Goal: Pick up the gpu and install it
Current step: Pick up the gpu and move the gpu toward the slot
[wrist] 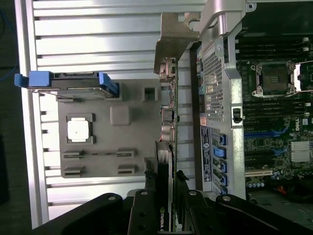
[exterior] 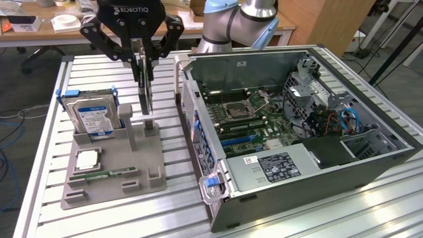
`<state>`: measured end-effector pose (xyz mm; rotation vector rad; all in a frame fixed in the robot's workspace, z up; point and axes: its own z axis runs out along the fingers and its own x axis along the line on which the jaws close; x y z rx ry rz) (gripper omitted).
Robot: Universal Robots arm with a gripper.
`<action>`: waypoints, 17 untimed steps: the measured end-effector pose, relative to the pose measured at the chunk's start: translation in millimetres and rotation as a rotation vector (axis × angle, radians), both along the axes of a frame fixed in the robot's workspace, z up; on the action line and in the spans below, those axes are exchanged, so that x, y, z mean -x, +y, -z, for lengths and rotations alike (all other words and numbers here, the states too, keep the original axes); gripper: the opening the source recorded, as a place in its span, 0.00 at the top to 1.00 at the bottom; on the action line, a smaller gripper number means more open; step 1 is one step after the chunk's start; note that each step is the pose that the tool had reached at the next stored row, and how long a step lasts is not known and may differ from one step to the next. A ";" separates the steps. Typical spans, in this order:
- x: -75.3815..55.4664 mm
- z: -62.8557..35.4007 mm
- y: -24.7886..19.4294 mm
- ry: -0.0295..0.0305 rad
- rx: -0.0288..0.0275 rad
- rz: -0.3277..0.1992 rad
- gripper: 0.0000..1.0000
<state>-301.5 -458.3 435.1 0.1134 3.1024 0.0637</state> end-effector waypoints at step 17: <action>-10.2 0.0 0.0 0.0000 0.0000 0.000 0.74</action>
